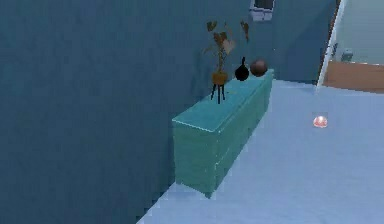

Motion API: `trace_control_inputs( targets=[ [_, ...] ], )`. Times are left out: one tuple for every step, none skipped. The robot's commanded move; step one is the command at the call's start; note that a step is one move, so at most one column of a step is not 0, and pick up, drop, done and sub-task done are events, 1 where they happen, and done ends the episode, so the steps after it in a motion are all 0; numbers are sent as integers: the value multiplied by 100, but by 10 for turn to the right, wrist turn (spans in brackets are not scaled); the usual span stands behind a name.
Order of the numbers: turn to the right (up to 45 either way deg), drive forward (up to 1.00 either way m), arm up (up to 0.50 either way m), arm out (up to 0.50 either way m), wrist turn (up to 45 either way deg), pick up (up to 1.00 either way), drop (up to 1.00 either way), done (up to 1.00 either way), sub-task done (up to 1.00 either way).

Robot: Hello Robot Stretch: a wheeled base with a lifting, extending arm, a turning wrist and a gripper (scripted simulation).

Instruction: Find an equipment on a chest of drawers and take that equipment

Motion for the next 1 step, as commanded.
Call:
trace_control_inputs(
  targets=[
    [0, 55, 0, 0, 0, 0, 0, 0, 0]
  ],
)
